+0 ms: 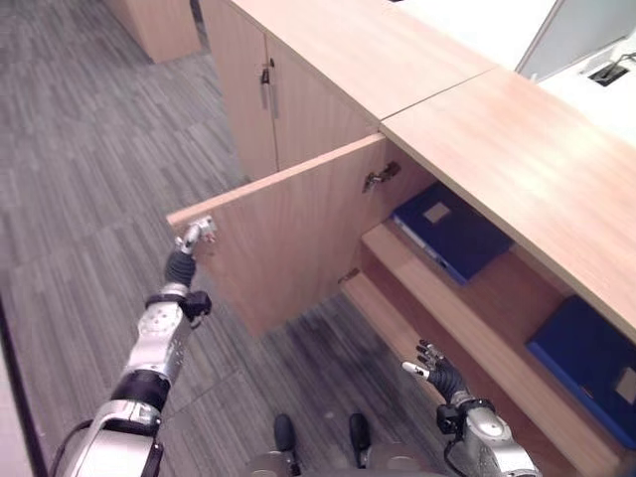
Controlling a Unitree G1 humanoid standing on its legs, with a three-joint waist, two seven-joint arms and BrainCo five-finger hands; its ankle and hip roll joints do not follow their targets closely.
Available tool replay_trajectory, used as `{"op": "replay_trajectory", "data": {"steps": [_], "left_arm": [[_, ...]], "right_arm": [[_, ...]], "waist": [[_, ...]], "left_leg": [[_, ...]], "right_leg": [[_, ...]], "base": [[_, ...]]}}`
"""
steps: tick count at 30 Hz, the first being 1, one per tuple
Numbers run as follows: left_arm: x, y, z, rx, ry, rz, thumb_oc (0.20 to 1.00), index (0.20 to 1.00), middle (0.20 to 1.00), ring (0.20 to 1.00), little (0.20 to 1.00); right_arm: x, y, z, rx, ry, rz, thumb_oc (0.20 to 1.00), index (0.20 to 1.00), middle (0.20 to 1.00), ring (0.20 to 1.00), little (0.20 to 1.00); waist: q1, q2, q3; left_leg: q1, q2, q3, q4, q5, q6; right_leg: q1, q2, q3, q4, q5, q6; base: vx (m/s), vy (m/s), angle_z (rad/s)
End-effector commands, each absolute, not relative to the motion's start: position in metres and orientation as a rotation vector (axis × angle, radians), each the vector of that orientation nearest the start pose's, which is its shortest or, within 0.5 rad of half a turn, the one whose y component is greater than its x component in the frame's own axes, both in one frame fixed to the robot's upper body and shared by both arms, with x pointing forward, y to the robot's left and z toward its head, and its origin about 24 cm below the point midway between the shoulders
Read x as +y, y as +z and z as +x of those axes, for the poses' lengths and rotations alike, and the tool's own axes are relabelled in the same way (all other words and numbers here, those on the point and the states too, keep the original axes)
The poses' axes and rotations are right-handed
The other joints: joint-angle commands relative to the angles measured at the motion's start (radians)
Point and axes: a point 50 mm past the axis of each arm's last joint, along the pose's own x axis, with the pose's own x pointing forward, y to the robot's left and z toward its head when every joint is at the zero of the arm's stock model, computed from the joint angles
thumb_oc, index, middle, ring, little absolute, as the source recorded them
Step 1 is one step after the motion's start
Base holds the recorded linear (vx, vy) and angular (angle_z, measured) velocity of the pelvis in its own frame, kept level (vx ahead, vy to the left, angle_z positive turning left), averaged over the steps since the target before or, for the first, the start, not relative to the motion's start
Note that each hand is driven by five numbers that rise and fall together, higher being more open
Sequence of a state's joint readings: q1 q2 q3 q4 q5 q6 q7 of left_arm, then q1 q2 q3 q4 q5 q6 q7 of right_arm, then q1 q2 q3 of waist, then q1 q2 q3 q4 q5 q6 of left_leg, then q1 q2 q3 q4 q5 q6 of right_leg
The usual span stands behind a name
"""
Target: Put the empty folder in the office cabinet
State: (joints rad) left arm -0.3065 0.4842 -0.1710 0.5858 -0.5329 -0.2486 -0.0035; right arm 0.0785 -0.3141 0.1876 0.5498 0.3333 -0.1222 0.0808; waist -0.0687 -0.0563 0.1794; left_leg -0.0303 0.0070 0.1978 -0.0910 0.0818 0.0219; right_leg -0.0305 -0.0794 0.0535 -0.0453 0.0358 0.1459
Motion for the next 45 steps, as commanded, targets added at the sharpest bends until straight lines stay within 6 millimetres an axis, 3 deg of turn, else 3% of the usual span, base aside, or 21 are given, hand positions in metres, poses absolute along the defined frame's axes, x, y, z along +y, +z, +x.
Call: {"op": "replay_trajectory", "data": {"steps": [1,3,4,7,8,9,12,14,15,21,22,23,25,27,30,32,34,35,38,41,45], "left_arm": [[0.164,0.043,0.313,0.009,-0.339,0.041,1.0,1.0,1.0,1.0,1.0],[0.165,0.039,0.301,0.025,-0.379,0.031,1.0,1.0,1.0,1.0,1.0],[0.171,0.033,0.287,0.053,-0.406,0.028,1.0,1.0,1.0,1.0,1.0],[0.184,0.023,0.262,0.1,-0.429,0.03,1.0,1.0,1.0,1.0,1.0],[0.189,0.018,0.253,0.122,-0.414,0.022,1.0,1.0,1.0,1.0,1.0],[0.191,0.014,0.247,0.135,-0.401,0.008,1.0,1.0,1.0,1.0,1.0],[0.191,0.011,0.242,0.139,-0.397,0.002,1.0,1.0,1.0,1.0,1.0],[0.187,0.009,0.239,0.14,-0.398,-0.023,1.0,1.0,1.0,1.0,1.0],[0.183,0.006,0.238,0.141,-0.386,-0.048,1.0,1.0,1.0,1.0,1.0],[0.168,0.004,0.24,0.134,-0.41,-0.075,1.0,1.0,1.0,1.0,1.0],[0.161,0.004,0.242,0.13,-0.426,-0.078,1.0,1.0,1.0,1.0,1.0],[0.161,0.004,0.242,0.13,-0.426,-0.078,1.0,1.0,1.0,1.0,1.0],[0.155,0.001,0.247,0.131,-0.402,-0.104,1.0,1.0,1.0,1.0,1.0],[0.151,-0.005,0.251,0.154,-0.359,-0.157,1.0,1.0,1.0,1.0,1.0],[0.148,-0.011,0.254,0.176,-0.297,-0.203,1.0,1.0,1.0,1.0,1.0],[0.153,-0.014,0.259,0.184,-0.249,-0.203,1.0,1.0,1.0,1.0,1.0],[0.161,-0.018,0.262,0.201,-0.197,-0.187,1.0,1.0,1.0,1.0,1.0],[0.161,-0.018,0.263,0.2,-0.197,-0.187,1.0,1.0,1.0,1.0,1.0],[0.187,-0.024,0.266,0.23,-0.082,-0.136,1.0,1.0,1.0,1.0,1.0],[0.223,-0.014,0.279,0.213,0.047,-0.099,1.0,1.0,1.0,1.0,1.0],[0.247,-0.002,0.29,0.186,0.126,-0.085,1.0,1.0,1.0,1.0,1.0]], "right_arm": [[-0.197,-0.053,0.22,0.381,0.082,0.005,1.0,1.0,1.0,1.0,1.0],[-0.195,-0.051,0.224,0.369,0.09,0.002,1.0,1.0,1.0,1.0,1.0],[-0.192,-0.049,0.225,0.363,0.107,-0.003,1.0,1.0,1.0,1.0,1.0],[-0.187,-0.049,0.229,0.367,0.14,-0.02,1.0,1.0,1.0,1.0,1.0],[-0.181,-0.05,0.231,0.372,0.168,-0.034,1.0,1.0,1.0,1.0,1.0],[-0.181,-0.052,0.227,0.386,0.176,-0.038,1.0,1.0,1.0,1.0,1.0],[-0.183,-0.055,0.223,0.405,0.179,-0.047,1.0,1.0,1.0,1.0,1.0],[-0.189,-0.059,0.215,0.429,0.165,-0.05,1.0,1.0,1.0,1.0,1.0],[-0.197,-0.062,0.211,0.446,0.14,-0.056,1.0,1.0,1.0,1.0,1.0],[-0.213,-0.062,0.206,0.459,0.096,-0.073,1.0,1.0,1.0,1.0,1.0],[-0.22,-0.062,0.202,0.461,0.067,-0.067,1.0,1.0,1.0,1.0,1.0],[-0.22,-0.062,0.202,0.461,0.067,-0.067,1.0,1.0,1.0,1.0,1.0],[-0.224,-0.06,0.202,0.456,0.053,-0.068,1.0,1.0,1.0,1.0,1.0],[-0.221,-0.059,0.207,0.453,0.071,-0.079,1.0,1.0,1.0,1.0,1.0],[-0.213,-0.062,0.21,0.471,0.111,-0.089,1.0,1.0,1.0,1.0,1.0],[-0.209,-0.066,0.21,0.489,0.131,-0.09,1.0,1.0,1.0,1.0,1.0],[-0.208,-0.07,0.209,0.506,0.135,-0.09,1.0,1.0,1.0,1.0,1.0],[-0.208,-0.07,0.209,0.506,0.135,-0.089,1.0,1.0,1.0,1.0,1.0],[-0.199,-0.076,0.202,0.531,0.178,-0.074,1.0,1.0,1.0,1.0,1.0],[-0.194,-0.077,0.198,0.531,0.188,-0.047,1.0,1.0,1.0,1.0,1.0],[-0.193,-0.08,0.19,0.55,0.196,-0.04,1.0,1.0,1.0,1.0,1.0]], "waist": [[-0.051,-0.037,0.041],[-0.024,-0.012,0.046],[0.003,0.005,0.034],[0.058,0.033,-0.015],[0.092,0.035,-0.045],[0.093,0.041,-0.055],[0.084,0.055,-0.069],[0.069,0.074,-0.078],[0.049,0.1,-0.084],[0.005,0.146,-0.092],[-0.017,0.16,-0.088],[-0.017,0.16,-0.088],[-0.047,0.162,-0.077],[-0.03,0.149,-0.062],[0.004,0.12,-0.059],[0.017,0.111,-0.067],[0.022,0.1,-0.07],[0.023,0.099,-0.069],[-0.001,0.104,-0.109],[-0.029,0.092,-0.128],[-0.047,0.085,-0.14]], "left_leg": [[0.037,0.011,-0.025,0.026,-0.118,-0.043],[0.008,0.026,0.005,0.044,-0.11,-0.034],[-0.004,0.04,0.043,0.054,-0.104,-0.033],[-0.013,0.065,0.14,0.075,-0.09,-0.03],[-0.005,0.067,0.226,0.077,-0.085,-0.03],[0.016,0.066,0.266,0.072,-0.079,-0.029],[0.033,0.071,0.287,0.069,-0.073,-0.036],[0.039,0.084,0.288,0.067,-0.054,-0.051],[0.043,0.101,0.297,0.065,-0.03,-0.069],[0.054,0.143,0.314,0.063,0.017,-0.107],[0.054,0.173,0.319,0.078,0.036,-0.128],[0.054,0.173,0.319,0.078,0.036,-0.128],[0.063,0.236,0.349,0.148,0.039,-0.16],[0.04,0.223,0.235,0.196,0.036,-0.163],[0.009,0.119,-0.049,0.186,-0.038,-0.131],[0.001,0.067,-0.17,0.18,-0.064,-0.119],[-0.022,0.044,-0.224,0.188,-0.061,-0.124],[-0.021,0.043,-0.223,0.19,-0.062,-0.124],[0.074,0.073,-0.147,0.092,-0.059,-0.113],[0.127,0.083,-0.081,0.03,-0.05,-0.112],[0.15,0.083,-0.036,0.009,-0.059,-0.11]], "right_leg": [[-0.148,-0.134,-0.028,0.069,0.176,0.116],[-0.14,-0.153,-0.104,0.119,0.1,0.116],[-0.103,-0.174,-0.185,0.172,0.04,0.101],[-0.049,-0.209,-0.29,0.251,0.007,0.084],[0.022,-0.245,-0.407,0.255,0.019,0.088],[0.029,-0.247,-0.443,0.249,0.02,0.085],[0.051,-0.227,-0.441,0.21,-0.001,0.079],[0.078,-0.191,-0.412,0.156,-0.041,0.064],[0.097,-0.165,-0.382,0.103,-0.055,0.054],[0.133,-0.107,-0.326,0.021,-0.072,0.031],[0.153,-0.082,-0.306,-0.004,-0.08,0.019],[0.153,-0.081,-0.306,-0.004,-0.08,0.019],[0.173,-0.056,-0.267,-0.031,-0.091,0.002],[0.158,-0.042,-0.201,-0.031,-0.093,-0.008],[0.14,-0.03,-0.099,-0.027,-0.088,-0.016],[0.129,-0.015,-0.037,-0.024,-0.08,-0.023],[0.13,-0.003,0.006,-0.024,-0.074,-0.025],[0.131,-0.004,0.006,-0.025,-0.075,-0.025],[0.134,0.023,0.068,-0.033,-0.064,-0.016],[0.115,0.029,0.106,-0.029,-0.051,-0.001],[0.106,0.03,0.126,-0.029,-0.043,0.011]], "base": [[-0.15,0.002,-0.03],[-0.24,0.031,-0.24],[-0.2,0.048,-0.78],[-0.11,-0.014,-1.24],[-0.09,-0.076,-2.24],[-0.07,-0.065,-2.22],[0.0,-0.099,-1.24],[-0.02,-0.187,-0.48],[-0.04,-0.165,-0.28],[-0.01,-0.143,-0.44],[-0.02,-0.168,-0.34],[-0.02,-0.208,-0.28],[0.01,-0.158,-0.13],[-0.03,-0.131,-0.65],[0.03,-0.153,-1.5],[0.13,-0.077,-1.11],[0.1,-0.038,-1.0],[0.13,-0.02,-1.33],[0.17,0.039,-0.93],[0.13,0.068,-0.52],[0.08,0.057,-0.38]]}}
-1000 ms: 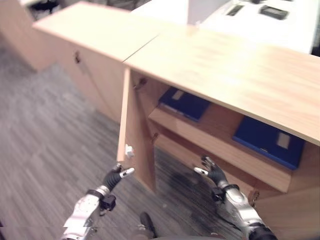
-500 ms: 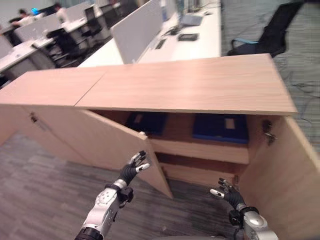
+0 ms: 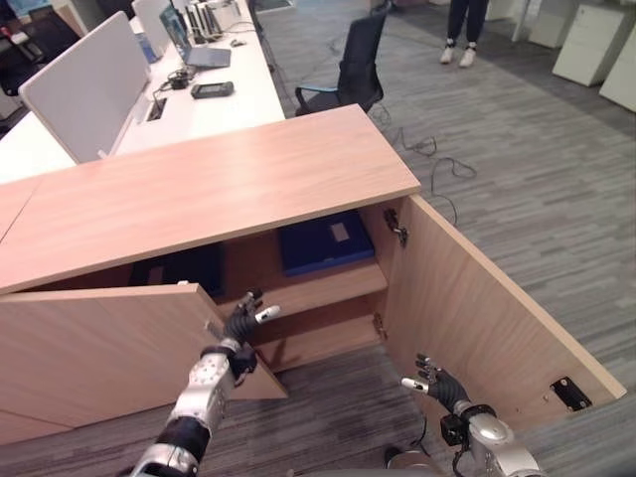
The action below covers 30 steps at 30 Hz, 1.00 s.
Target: Put the empty folder in the office cabinet
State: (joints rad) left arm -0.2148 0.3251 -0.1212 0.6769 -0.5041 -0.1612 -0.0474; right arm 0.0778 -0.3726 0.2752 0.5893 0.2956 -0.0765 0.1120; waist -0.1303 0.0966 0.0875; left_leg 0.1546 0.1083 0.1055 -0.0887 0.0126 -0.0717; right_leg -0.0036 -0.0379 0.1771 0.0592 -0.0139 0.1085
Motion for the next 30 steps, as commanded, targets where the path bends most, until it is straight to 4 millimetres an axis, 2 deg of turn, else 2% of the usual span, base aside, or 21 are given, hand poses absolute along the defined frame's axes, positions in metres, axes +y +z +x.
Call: {"op": "replay_trajectory", "data": {"steps": [1,2,3,5,7,14,21,25,29,30], "left_arm": [[0.255,0.003,0.293,0.176,0.144,-0.067,1.0,1.0,1.0,1.0,1.0],[0.263,0.008,0.296,0.168,0.159,-0.044,1.0,1.0,1.0,1.0,1.0],[0.28,0.018,0.301,0.16,0.194,0.001,1.0,1.0,1.0,1.0,1.0],[0.286,0.023,0.303,0.155,0.208,0.02,1.0,1.0,1.0,1.0,1.0],[0.308,0.041,0.31,0.13,0.256,0.062,1.0,1.0,1.0,1.0,1.0],[0.346,0.076,0.314,0.105,0.307,0.171,1.0,1.0,1.0,1.0,1.0],[0.356,0.092,0.315,0.077,0.31,0.179,1.0,1.0,1.0,1.0,1.0],[0.352,0.088,0.315,0.082,0.277,0.168,1.0,1.0,1.0,1.0,1.0],[0.33,0.073,0.314,0.107,0.163,0.175,1.0,1.0,1.0,1.0,1.0],[0.321,0.064,0.312,0.12,0.127,0.17,1.0,1.0,1.0,1.0,1.0]], "right_arm": [[-0.193,-0.082,0.189,0.558,0.198,-0.041,1.0,1.0,1.0,1.0,1.0],[-0.193,-0.083,0.187,0.565,0.198,-0.041,1.0,1.0,1.0,1.0,1.0],[-0.194,-0.086,0.184,0.577,0.201,-0.036,1.0,1.0,1.0,1.0,1.0],[-0.193,-0.086,0.183,0.579,0.202,-0.033,1.0,1.0,1.0,1.0,1.0],[-0.195,-0.088,0.178,0.589,0.2,-0.024,1.0,1.0,1.0,1.0,1.0],[-0.201,-0.086,0.179,0.577,0.187,-0.016,1.0,1.0,1.0,1.0,1.0],[-0.201,-0.086,0.179,0.573,0.177,0.007,1.0,1.0,1.0,1.0,1.0],[-0.199,-0.089,0.177,0.59,0.186,0.01,1.0,1.0,1.0,1.0,1.0],[-0.196,-0.092,0.176,0.607,0.202,0.005,1.0,1.0,1.0,1.0,1.0],[-0.196,-0.091,0.176,0.606,0.205,0.006,1.0,1.0,1.0,1.0,1.0]], "waist": [[0.009,-0.069,-0.05],[0.004,-0.072,-0.052],[-0.004,-0.074,-0.055],[-0.006,-0.077,-0.055],[-0.015,-0.085,-0.056],[-0.021,-0.113,-0.044],[-0.015,-0.138,-0.033],[-0.008,-0.151,-0.034],[0.001,-0.156,-0.034],[0.005,-0.156,-0.035]], "left_leg": [[-0.03,-0.018,0.066,0.004,0.008,-0.015],[-0.027,-0.021,0.076,0.002,0.004,-0.013],[-0.024,-0.021,0.09,0.001,-0.003,-0.012],[-0.021,-0.022,0.1,0.001,-0.006,-0.01],[-0.02,-0.029,0.109,0.001,-0.016,-0.005],[-0.028,-0.04,0.128,0.001,-0.032,0.006],[-0.035,-0.049,0.133,0.001,-0.041,0.013],[-0.033,-0.054,0.132,0.001,-0.049,0.019],[-0.029,-0.061,0.13,0.001,-0.055,0.025],[-0.029,-0.063,0.128,0.001,-0.056,0.027]], "right_leg": [[0.077,-0.013,0.009,-0.133,0.008,0.053],[0.073,-0.013,0.014,-0.133,0.01,0.058],[0.066,-0.017,0.019,-0.131,0.014,0.065],[0.064,-0.019,0.022,-0.13,0.014,0.068],[0.054,-0.027,0.031,-0.124,0.015,0.079],[0.015,-0.048,0.044,-0.102,0.024,0.106],[-0.003,-0.066,0.044,-0.097,0.035,0.127],[-0.008,-0.073,0.042,-0.091,0.036,0.133],[-0.009,-0.08,0.04,-0.086,0.041,0.139],[-0.008,-0.082,0.037,-0.086,0.041,0.14]], "base": [[0.08,0.079,-0.3],[0.08,0.111,-0.37],[0.08,0.114,-0.36],[0.05,0.078,-0.27],[0.05,0.11,-0.25],[0.01,0.1,-0.19],[-0.01,0.065,-0.08],[0.0,0.055,0.02],[0.0,0.033,-0.01],[0.0,0.038,0.03]]}}
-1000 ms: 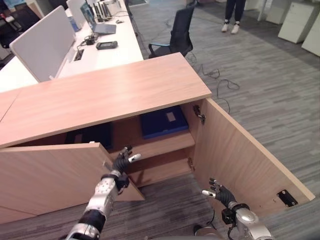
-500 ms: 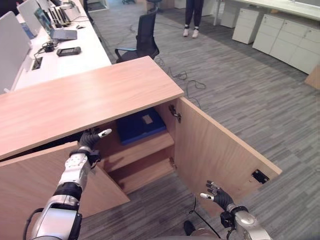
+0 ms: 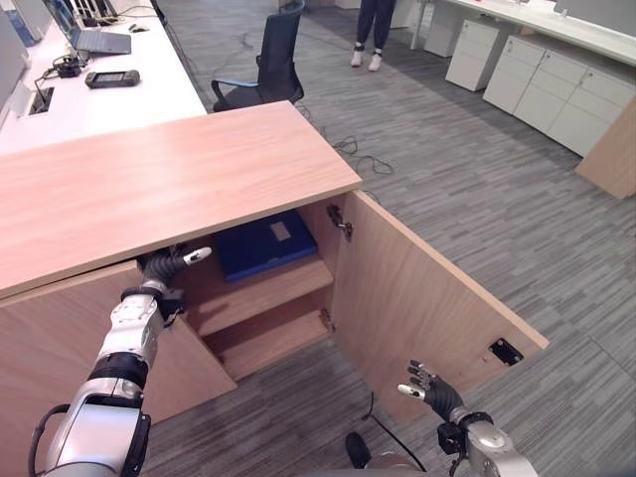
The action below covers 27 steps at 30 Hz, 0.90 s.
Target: Put the empty folder in the office cabinet
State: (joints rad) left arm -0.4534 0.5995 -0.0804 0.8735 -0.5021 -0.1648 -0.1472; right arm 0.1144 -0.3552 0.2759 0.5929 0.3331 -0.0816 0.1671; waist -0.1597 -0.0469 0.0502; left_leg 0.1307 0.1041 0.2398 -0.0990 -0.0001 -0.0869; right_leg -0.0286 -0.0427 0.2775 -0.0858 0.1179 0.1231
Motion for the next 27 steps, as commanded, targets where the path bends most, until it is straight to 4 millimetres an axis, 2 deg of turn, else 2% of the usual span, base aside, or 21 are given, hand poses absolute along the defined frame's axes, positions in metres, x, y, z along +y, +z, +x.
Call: {"op": "replay_trajectory", "data": {"steps": [1,5,6,7,10,14,16,20,21,22,24,27], "left_arm": [[0.311,0.055,0.309,0.128,0.092,0.154,1.0,1.0,1.0,1.0,1.0],[0.267,0.029,0.292,0.139,-0.061,0.142,1.0,1.0,1.0,1.0,1.0],[0.243,0.015,0.281,0.138,-0.112,0.077,1.0,1.0,1.0,1.0,1.0],[0.243,0.015,0.281,0.139,-0.112,0.076,1.0,1.0,1.0,1.0,1.0],[0.208,-0.002,0.264,0.163,-0.208,-0.057,1.0,1.0,1.0,1.0,1.0],[0.178,-0.007,0.252,0.187,-0.35,-0.102,1.0,1.0,1.0,1.0,1.0],[0.169,-0.009,0.246,0.211,-0.422,-0.09,1.0,1.0,1.0,1.0,1.0],[0.168,-0.017,0.24,0.254,-0.442,-0.095,1.0,1.0,1.0,1.0,1.0],[0.169,-0.018,0.24,0.262,-0.435,-0.096,1.0,1.0,1.0,1.0,1.0],[0.17,-0.022,0.238,0.279,-0.431,-0.094,1.0,1.0,1.0,1.0,1.0],[0.173,-0.028,0.234,0.309,-0.414,-0.082,1.0,1.0,1.0,1.0,1.0],[0.182,-0.042,0.227,0.364,-0.343,-0.055,1.0,1.0,1.0,1.0,1.0]], "right_arm": [[-0.196,-0.091,0.176,0.606,0.204,0.006,1.0,1.0,1.0,1.0,1.0],[-0.199,-0.092,0.175,0.613,0.189,0.007,1.0,1.0,1.0,1.0,1.0],[-0.2,-0.092,0.175,0.608,0.175,0.013,1.0,1.0,1.0,1.0,1.0],[-0.2,-0.092,0.175,0.609,0.175,0.012,1.0,1.0,1.0,1.0,1.0],[-0.201,-0.094,0.171,0.625,0.154,0.021,1.0,1.0,1.0,1.0,1.0],[-0.201,-0.096,0.17,0.64,0.158,0.012,1.0,1.0,1.0,1.0,1.0],[-0.199,-0.094,0.175,0.628,0.17,-0.003,1.0,1.0,1.0,1.0,1.0],[-0.198,-0.093,0.182,0.626,0.175,-0.023,1.0,1.0,1.0,1.0,1.0],[-0.197,-0.092,0.186,0.62,0.175,-0.031,1.0,1.0,1.0,1.0,1.0],[-0.196,-0.091,0.189,0.617,0.174,-0.036,1.0,1.0,1.0,1.0,1.0],[-0.195,-0.091,0.192,0.613,0.16,-0.031,1.0,1.0,1.0,1.0,1.0],[-0.199,-0.094,0.19,0.627,0.124,-0.025,1.0,1.0,1.0,1.0,1.0]], "waist": [[0.039,-0.013,0.002],[0.057,-0.009,0.0],[0.067,-0.007,0.0],[0.066,-0.006,-0.001],[0.077,-0.002,-0.002],[0.081,0.006,0.007],[0.082,0.013,0.017],[0.087,0.023,0.032],[0.093,0.031,0.042],[0.102,0.042,0.052],[0.105,0.053,0.055],[0.113,0.062,0.04]], "left_leg": [[-0.005,-0.061,-0.009,0.012,-0.044,0.044],[-0.003,-0.071,-0.028,0.012,-0.048,0.053],[-0.004,-0.075,-0.038,0.013,-0.05,0.058],[-0.003,-0.075,-0.039,0.013,-0.05,0.058],[-0.005,-0.083,-0.056,0.014,-0.053,0.065],[-0.009,-0.091,-0.072,0.018,-0.054,0.072],[-0.011,-0.092,-0.063,0.02,-0.053,0.072],[-0.015,-0.084,-0.047,0.025,-0.049,0.072],[-0.018,-0.075,-0.036,0.027,-0.046,0.071],[-0.021,-0.062,-0.021,0.032,-0.043,0.066],[-0.027,-0.049,0.003,0.043,-0.038,0.062],[-0.035,-0.035,0.045,0.054,-0.029,0.057]], "right_leg": [[0.018,-0.08,-0.066,0.059,-0.09,0.125],[0.027,-0.089,-0.083,0.062,-0.092,0.121],[0.032,-0.096,-0.093,0.066,-0.094,0.119],[0.032,-0.096,-0.094,0.065,-0.094,0.119],[0.041,-0.104,-0.112,0.069,-0.097,0.116],[0.039,-0.111,-0.127,0.084,-0.098,0.114],[0.029,-0.111,-0.131,0.083,-0.084,0.119],[0.002,-0.11,-0.149,0.129,-0.081,0.12],[-0.014,-0.117,-0.184,0.161,-0.082,0.12],[-0.023,-0.136,-0.256,0.189,-0.09,0.115],[-0.018,-0.166,-0.354,0.231,-0.104,0.101],[-0.001,-0.198,-0.44,0.269,-0.116,0.086]], "base": [[0.0,0.026,0.04],[-0.01,0.034,0.06],[0.0,0.024,0.11],[-0.02,0.023,0.17],[-0.02,0.016,0.27],[-0.04,0.0,0.21],[-0.08,-0.029,0.07],[-0.09,-0.062,-0.06],[-0.16,-0.116,-0.12],[-0.16,-0.117,-0.28],[-0.12,-0.108,-0.57],[-0.08,-0.142,-0.58]]}}
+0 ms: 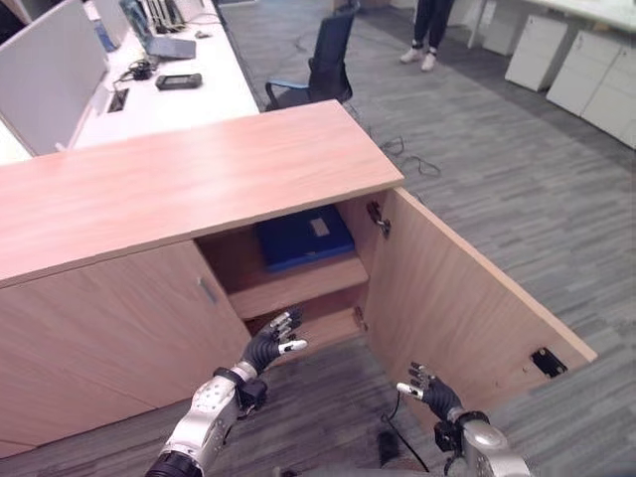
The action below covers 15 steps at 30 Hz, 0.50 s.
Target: Put the empty folder in the office cabinet
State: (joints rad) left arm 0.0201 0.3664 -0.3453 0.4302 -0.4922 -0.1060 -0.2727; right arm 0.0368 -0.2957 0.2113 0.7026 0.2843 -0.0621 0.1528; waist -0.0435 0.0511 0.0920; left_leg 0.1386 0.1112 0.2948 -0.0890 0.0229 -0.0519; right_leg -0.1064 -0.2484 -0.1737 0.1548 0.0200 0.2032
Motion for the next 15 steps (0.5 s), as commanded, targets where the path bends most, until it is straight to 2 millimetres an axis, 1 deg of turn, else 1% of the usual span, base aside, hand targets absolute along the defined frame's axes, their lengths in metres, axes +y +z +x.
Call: {"op": "replay_trajectory", "data": {"steps": [1,2,3,4,7,8,9,10,11,12,15], "left_arm": [[0.185,-0.048,0.223,0.389,-0.319,-0.044,1.0,1.0,1.0,1.0,1.0],[0.184,-0.048,0.223,0.389,-0.319,-0.044,1.0,1.0,1.0,1.0,1.0],[0.188,-0.065,0.213,0.462,-0.253,-0.037,1.0,1.0,1.0,1.0,1.0],[0.188,-0.066,0.212,0.462,-0.253,-0.037,1.0,1.0,1.0,1.0,1.0],[0.19,-0.077,0.202,0.509,-0.212,-0.035,1.0,1.0,1.0,1.0,1.0],[0.189,-0.084,0.195,0.541,-0.19,-0.046,1.0,1.0,1.0,1.0,1.0],[0.189,-0.084,0.195,0.54,-0.19,-0.046,1.0,1.0,1.0,1.0,1.0],[0.189,-0.089,0.192,0.56,-0.173,-0.044,1.0,1.0,1.0,1.0,1.0],[0.189,-0.089,0.192,0.559,-0.173,-0.044,1.0,1.0,1.0,1.0,1.0],[0.189,-0.091,0.191,0.571,-0.161,-0.045,1.0,1.0,1.0,1.0,1.0],[0.189,-0.096,0.187,0.589,-0.137,-0.05,1.0,1.0,1.0,1.0,1.0]], "right_arm": [[-0.201,-0.096,0.188,0.633,0.108,-0.025,1.0,1.0,1.0,1.0,1.0],[-0.201,-0.096,0.188,0.634,0.108,-0.025,1.0,1.0,1.0,1.0,1.0],[-0.209,-0.101,0.18,0.661,0.045,-0.002,1.0,1.0,1.0,1.0,1.0],[-0.21,-0.101,0.18,0.661,0.045,-0.002,1.0,1.0,1.0,1.0,1.0],[-0.22,-0.101,0.176,0.669,0.008,-0.009,1.0,1.0,1.0,1.0,1.0],[-0.226,-0.102,0.174,0.677,-0.011,-0.021,1.0,1.0,1.0,1.0,1.0],[-0.227,-0.102,0.174,0.676,-0.011,-0.022,1.0,1.0,1.0,1.0,1.0],[-0.231,-0.102,0.175,0.678,-0.033,-0.023,1.0,1.0,1.0,1.0,1.0],[-0.231,-0.102,0.175,0.677,-0.033,-0.024,1.0,1.0,1.0,1.0,1.0],[-0.233,-0.101,0.176,0.675,-0.046,-0.017,1.0,1.0,1.0,1.0,1.0],[-0.239,-0.101,0.175,0.676,-0.07,-0.009,1.0,1.0,1.0,1.0,1.0]], "waist": [[0.003,-0.038,-0.011],[0.002,-0.038,-0.011],[-0.009,-0.043,-0.031],[-0.008,-0.042,-0.031],[-0.027,-0.028,-0.044],[-0.039,-0.018,-0.045],[-0.037,-0.017,-0.045],[-0.05,-0.01,-0.042],[-0.047,-0.009,-0.041],[-0.06,-0.006,-0.039],[-0.074,0.001,-0.033]], "left_leg": [[-0.048,-0.039,0.002,0.046,-0.05,0.018],[-0.047,-0.04,0.0,0.047,-0.05,0.018],[-0.046,-0.036,0.018,0.052,-0.039,0.005],[-0.046,-0.035,0.02,0.051,-0.039,0.004],[-0.042,-0.019,0.039,0.05,-0.023,-0.014],[-0.037,-0.004,0.059,0.043,-0.009,-0.026],[-0.034,-0.004,0.062,0.042,-0.009,-0.027],[-0.031,0.009,0.078,0.042,0.0,-0.036],[-0.029,0.01,0.081,0.042,0.0,-0.036],[-0.027,0.02,0.093,0.045,0.004,-0.042],[-0.02,0.054,0.132,0.078,0.008,-0.061]], "right_leg": [[0.099,-0.003,-0.015,0.007,-0.02,0.005],[0.103,-0.003,-0.017,0.004,-0.019,0.006],[0.135,0.012,0.015,-0.068,-0.024,-0.002],[0.136,0.014,0.016,-0.07,-0.023,-0.002],[0.156,0.041,0.045,-0.159,-0.015,-0.005],[0.165,0.059,0.069,-0.201,-0.01,-0.008],[0.166,0.06,0.071,-0.203,-0.008,-0.008],[0.164,0.075,0.095,-0.22,-0.008,-0.01],[0.164,0.077,0.098,-0.221,-0.008,-0.011],[0.162,0.085,0.11,-0.223,-0.008,-0.015],[0.16,0.113,0.147,-0.23,-0.015,-0.032]], "base": [[-0.04,-0.123,-0.37],[-0.02,-0.266,-0.46],[0.0,-0.197,-0.3],[0.0,-0.283,-0.25],[-0.01,-0.187,-0.45],[-0.01,-0.2,-0.56],[-0.02,-0.245,-0.55],[-0.02,-0.128,-0.55],[-0.02,-0.203,-0.62],[-0.01,-0.135,-0.68],[0.01,-0.18,-0.44]]}}
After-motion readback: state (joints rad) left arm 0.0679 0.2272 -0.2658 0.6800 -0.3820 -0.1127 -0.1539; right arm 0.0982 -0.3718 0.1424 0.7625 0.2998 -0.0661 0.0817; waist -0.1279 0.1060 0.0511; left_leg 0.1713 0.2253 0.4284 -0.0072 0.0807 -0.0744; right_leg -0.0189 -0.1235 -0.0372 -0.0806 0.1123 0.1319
